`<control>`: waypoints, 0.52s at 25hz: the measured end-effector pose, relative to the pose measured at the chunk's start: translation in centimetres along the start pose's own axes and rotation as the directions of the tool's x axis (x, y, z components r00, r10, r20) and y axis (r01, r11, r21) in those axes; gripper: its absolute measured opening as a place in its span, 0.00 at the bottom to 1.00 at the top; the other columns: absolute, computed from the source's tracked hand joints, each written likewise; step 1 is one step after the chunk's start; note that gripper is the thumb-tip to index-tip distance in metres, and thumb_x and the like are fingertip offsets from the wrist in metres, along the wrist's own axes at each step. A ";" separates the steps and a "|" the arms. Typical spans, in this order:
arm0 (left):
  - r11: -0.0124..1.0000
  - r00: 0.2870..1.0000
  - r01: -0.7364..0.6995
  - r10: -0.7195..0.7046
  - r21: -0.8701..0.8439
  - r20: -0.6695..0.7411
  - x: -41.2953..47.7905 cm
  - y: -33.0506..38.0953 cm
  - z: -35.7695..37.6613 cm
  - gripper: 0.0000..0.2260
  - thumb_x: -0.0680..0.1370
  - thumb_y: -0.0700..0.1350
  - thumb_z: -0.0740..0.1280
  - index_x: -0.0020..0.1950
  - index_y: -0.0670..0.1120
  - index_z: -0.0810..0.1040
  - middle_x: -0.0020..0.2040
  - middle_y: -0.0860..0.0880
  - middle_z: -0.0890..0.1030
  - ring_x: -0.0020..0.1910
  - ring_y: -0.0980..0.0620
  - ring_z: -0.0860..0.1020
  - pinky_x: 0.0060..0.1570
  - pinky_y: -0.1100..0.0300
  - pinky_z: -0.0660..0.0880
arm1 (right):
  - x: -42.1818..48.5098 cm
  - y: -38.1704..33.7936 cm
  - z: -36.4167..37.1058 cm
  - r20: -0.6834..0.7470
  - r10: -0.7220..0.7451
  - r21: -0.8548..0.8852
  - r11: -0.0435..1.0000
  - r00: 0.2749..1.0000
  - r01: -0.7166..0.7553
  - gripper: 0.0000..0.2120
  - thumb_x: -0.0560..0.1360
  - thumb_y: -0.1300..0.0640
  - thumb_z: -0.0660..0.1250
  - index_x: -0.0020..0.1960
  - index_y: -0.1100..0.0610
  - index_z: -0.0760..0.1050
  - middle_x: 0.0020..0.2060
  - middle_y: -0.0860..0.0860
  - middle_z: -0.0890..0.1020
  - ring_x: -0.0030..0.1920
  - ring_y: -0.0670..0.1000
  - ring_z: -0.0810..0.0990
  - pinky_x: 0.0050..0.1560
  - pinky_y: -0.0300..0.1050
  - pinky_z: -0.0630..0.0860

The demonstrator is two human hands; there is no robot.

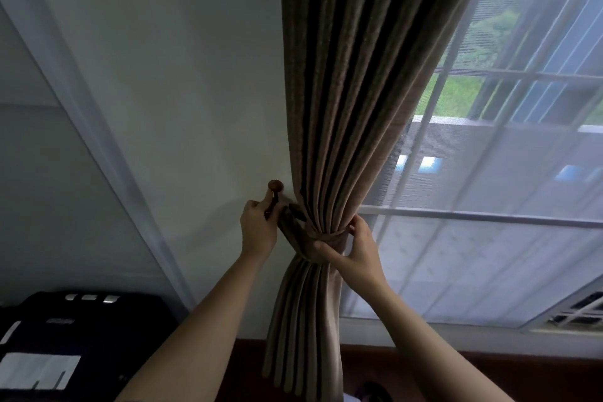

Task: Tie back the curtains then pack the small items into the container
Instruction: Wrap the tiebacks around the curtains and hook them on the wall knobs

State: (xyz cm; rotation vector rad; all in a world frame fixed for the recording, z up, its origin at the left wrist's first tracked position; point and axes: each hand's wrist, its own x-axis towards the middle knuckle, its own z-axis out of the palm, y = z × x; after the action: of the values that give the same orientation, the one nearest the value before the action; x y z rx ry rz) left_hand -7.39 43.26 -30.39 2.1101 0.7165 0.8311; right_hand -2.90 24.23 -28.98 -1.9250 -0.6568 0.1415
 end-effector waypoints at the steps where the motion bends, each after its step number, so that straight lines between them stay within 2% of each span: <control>1: 0.999 0.998 0.034 -0.034 -0.002 0.045 0.3 -0.4 0.2 0.19 0.79 0.43 0.64 0.70 0.46 0.69 0.37 0.49 0.68 0.42 0.47 0.71 0.40 0.66 0.61 | 0.0 0.0 0.0 -0.002 0.002 -0.002 1.000 1.000 -0.002 0.36 0.66 0.49 0.76 0.69 0.51 0.64 0.59 0.45 0.71 0.62 0.46 0.71 0.62 0.45 0.71; 4: 0.991 0.983 0.117 -0.125 0.061 0.136 0.6 -1.3 0.4 0.15 0.79 0.45 0.64 0.64 0.42 0.77 0.44 0.36 0.76 0.49 0.40 0.76 0.47 0.58 0.68 | -0.1 -0.2 -0.1 -0.001 0.010 0.002 1.000 1.000 -0.010 0.36 0.66 0.49 0.76 0.69 0.51 0.64 0.58 0.45 0.71 0.62 0.45 0.70 0.61 0.44 0.71; 6: 0.987 0.980 0.151 -0.157 0.057 0.124 0.2 -1.5 0.6 0.13 0.78 0.45 0.65 0.57 0.39 0.81 0.44 0.34 0.80 0.48 0.39 0.78 0.45 0.56 0.70 | -0.2 -0.4 -0.2 0.013 0.010 0.000 1.000 1.000 -0.010 0.36 0.66 0.50 0.76 0.69 0.52 0.64 0.58 0.44 0.71 0.62 0.45 0.70 0.61 0.44 0.71; 7: 0.982 0.976 0.186 -0.189 0.035 0.105 -0.1 -1.2 0.6 0.13 0.78 0.45 0.65 0.54 0.38 0.82 0.44 0.35 0.82 0.47 0.40 0.80 0.43 0.57 0.70 | -0.2 -0.3 -0.3 0.023 0.010 -0.003 1.000 1.000 -0.010 0.36 0.66 0.50 0.76 0.69 0.52 0.64 0.59 0.44 0.71 0.62 0.45 0.70 0.61 0.44 0.71; 9: 0.957 0.958 0.283 -0.280 -0.061 0.059 -0.1 -0.3 0.4 0.11 0.77 0.43 0.67 0.55 0.38 0.81 0.46 0.40 0.83 0.47 0.45 0.80 0.44 0.61 0.70 | -0.3 -0.1 -0.8 0.054 0.005 -0.021 1.000 0.999 -0.004 0.36 0.67 0.50 0.75 0.70 0.51 0.63 0.60 0.44 0.70 0.62 0.45 0.69 0.61 0.42 0.70; 11: 0.917 0.933 0.360 -0.359 -0.169 0.038 0.4 0.5 0.3 0.11 0.75 0.41 0.70 0.56 0.39 0.80 0.48 0.42 0.83 0.46 0.48 0.80 0.46 0.62 0.72 | -0.6 0.2 -1.3 0.087 0.020 -0.022 1.000 0.996 -0.019 0.36 0.69 0.51 0.74 0.72 0.51 0.61 0.62 0.44 0.69 0.61 0.43 0.70 0.56 0.33 0.68; 13: 0.891 0.910 0.413 -0.409 -0.186 0.065 0.7 0.6 0.2 0.13 0.73 0.40 0.72 0.56 0.39 0.81 0.49 0.46 0.82 0.47 0.51 0.79 0.47 0.63 0.72 | -1.0 0.3 -1.6 0.109 0.056 0.009 0.998 0.992 -0.057 0.35 0.71 0.53 0.72 0.73 0.51 0.59 0.63 0.43 0.68 0.61 0.42 0.70 0.49 0.27 0.67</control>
State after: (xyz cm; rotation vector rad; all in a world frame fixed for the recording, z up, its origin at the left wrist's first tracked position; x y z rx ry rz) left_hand -6.64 43.36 -29.82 1.7029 0.9837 0.6106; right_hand -2.99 22.35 -28.72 -1.9356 -0.6722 0.2875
